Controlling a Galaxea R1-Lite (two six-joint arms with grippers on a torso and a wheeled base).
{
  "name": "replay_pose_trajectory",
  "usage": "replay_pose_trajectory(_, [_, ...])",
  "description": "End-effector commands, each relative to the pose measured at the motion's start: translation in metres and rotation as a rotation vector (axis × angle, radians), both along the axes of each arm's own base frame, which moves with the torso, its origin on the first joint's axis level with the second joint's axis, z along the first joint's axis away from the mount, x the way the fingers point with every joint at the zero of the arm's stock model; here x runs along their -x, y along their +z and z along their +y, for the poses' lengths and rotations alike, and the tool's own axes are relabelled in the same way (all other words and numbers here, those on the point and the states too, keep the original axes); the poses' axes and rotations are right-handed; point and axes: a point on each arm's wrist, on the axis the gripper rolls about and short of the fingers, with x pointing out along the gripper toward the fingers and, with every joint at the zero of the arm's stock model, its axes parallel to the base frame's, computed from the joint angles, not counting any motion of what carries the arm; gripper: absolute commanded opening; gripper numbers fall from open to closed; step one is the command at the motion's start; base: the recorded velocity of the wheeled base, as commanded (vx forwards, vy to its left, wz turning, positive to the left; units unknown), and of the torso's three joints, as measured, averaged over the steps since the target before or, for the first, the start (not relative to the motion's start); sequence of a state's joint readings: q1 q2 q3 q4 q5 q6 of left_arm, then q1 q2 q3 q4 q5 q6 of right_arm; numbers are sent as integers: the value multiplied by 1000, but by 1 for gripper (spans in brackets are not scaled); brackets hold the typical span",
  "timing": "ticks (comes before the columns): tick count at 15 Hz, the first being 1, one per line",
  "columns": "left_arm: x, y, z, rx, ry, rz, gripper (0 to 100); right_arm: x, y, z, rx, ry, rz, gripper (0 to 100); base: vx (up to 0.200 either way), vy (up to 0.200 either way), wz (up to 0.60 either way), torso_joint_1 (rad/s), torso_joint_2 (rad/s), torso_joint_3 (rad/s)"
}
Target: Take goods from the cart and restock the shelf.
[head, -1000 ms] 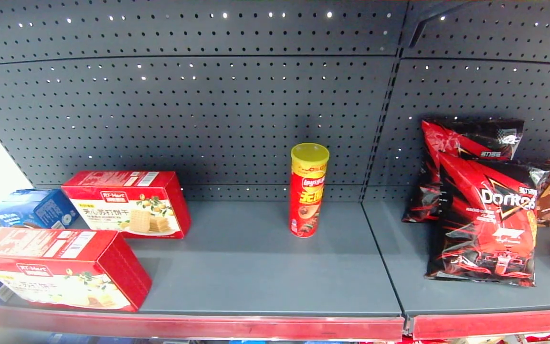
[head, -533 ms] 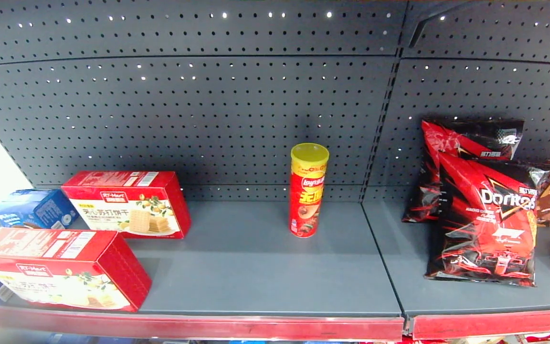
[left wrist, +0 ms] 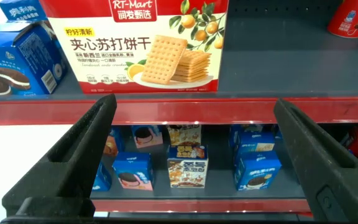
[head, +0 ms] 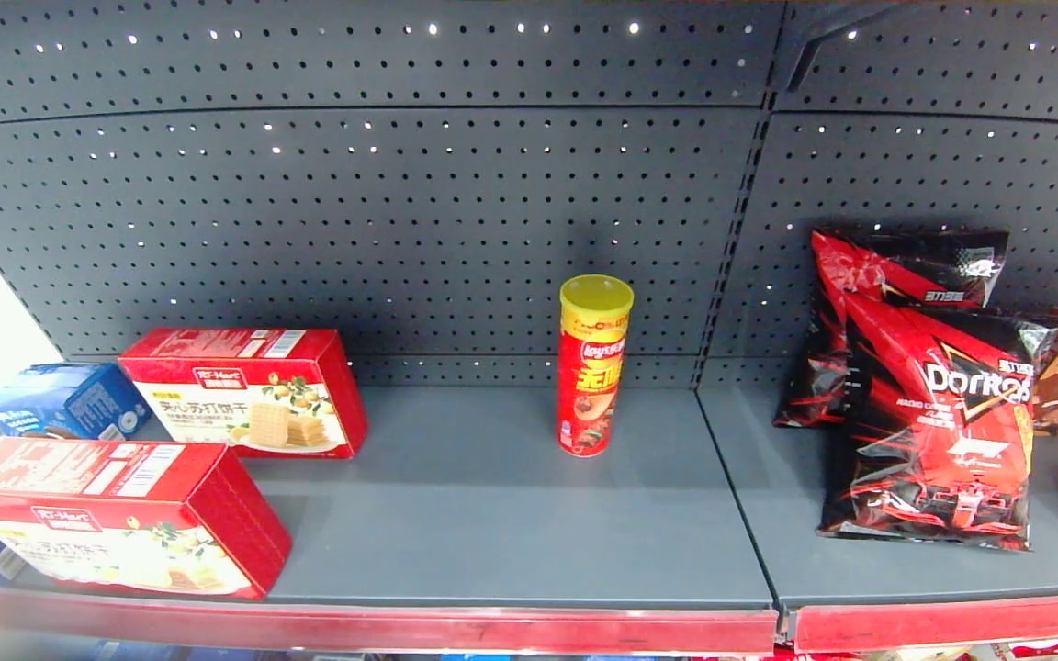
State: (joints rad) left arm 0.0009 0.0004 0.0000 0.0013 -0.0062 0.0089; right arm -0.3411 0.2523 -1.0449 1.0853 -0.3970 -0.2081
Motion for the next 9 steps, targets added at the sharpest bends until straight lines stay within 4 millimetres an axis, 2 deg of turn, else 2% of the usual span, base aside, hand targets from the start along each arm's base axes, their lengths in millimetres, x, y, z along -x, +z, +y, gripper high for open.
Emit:
replay_pose_trajectory(1, [0,0,0,0,1,-2,100,-3,-6,-4,1,25,-2,100,0,0,0,0,0,0])
replay_pose_trajectory(3, [0,0,0,0,1,0,100,-10,-17,-7,5,31,-14,100,0,0,0,0,0,0])
replay_pose_trajectory(5, [0,0,0,0,1,0,100,-13,-17,-10,41,50,-40,100,0,0,0,0,0,0])
replay_pose_trajectory(9, [0,0,0,-11,-4,0,100,-3,-28,-16,63,131,-78,100,0,0,0,0,0,0])
